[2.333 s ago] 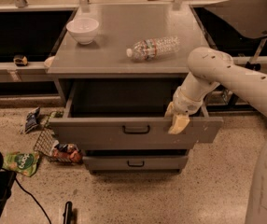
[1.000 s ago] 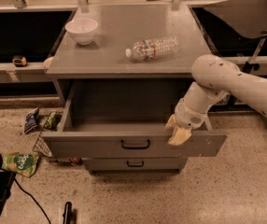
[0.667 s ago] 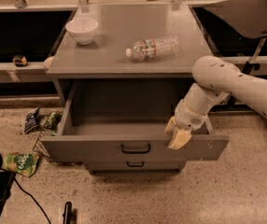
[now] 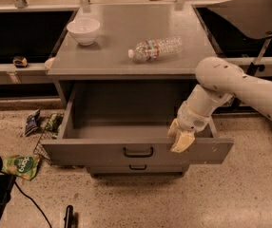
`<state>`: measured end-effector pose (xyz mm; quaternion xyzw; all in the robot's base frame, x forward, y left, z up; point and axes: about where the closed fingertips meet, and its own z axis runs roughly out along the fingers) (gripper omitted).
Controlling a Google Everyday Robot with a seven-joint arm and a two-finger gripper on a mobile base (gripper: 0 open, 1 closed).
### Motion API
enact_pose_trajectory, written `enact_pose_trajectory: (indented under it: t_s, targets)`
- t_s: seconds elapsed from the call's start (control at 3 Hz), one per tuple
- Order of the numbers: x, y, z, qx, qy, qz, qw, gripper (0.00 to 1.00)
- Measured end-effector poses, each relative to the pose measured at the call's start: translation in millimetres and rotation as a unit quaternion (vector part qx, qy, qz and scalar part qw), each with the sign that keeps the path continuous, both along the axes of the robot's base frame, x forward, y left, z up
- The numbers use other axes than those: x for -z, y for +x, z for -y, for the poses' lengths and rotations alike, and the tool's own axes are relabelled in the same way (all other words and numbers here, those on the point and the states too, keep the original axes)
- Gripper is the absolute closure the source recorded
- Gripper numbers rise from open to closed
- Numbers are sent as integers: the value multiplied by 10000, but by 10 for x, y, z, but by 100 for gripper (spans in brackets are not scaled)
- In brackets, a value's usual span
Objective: Open top drawer
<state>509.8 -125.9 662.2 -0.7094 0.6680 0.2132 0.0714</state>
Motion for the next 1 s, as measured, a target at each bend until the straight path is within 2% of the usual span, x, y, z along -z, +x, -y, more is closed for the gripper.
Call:
enact_pose_trajectory:
  t_s: [0.33,0.67,1.0]
  targets:
    - [1,0,0,-1,0,0,10000,15]
    - [-211,-50,113,150,-196,283,9993,0]
    - [-598,-157,308,524,-581,765,9940,0]
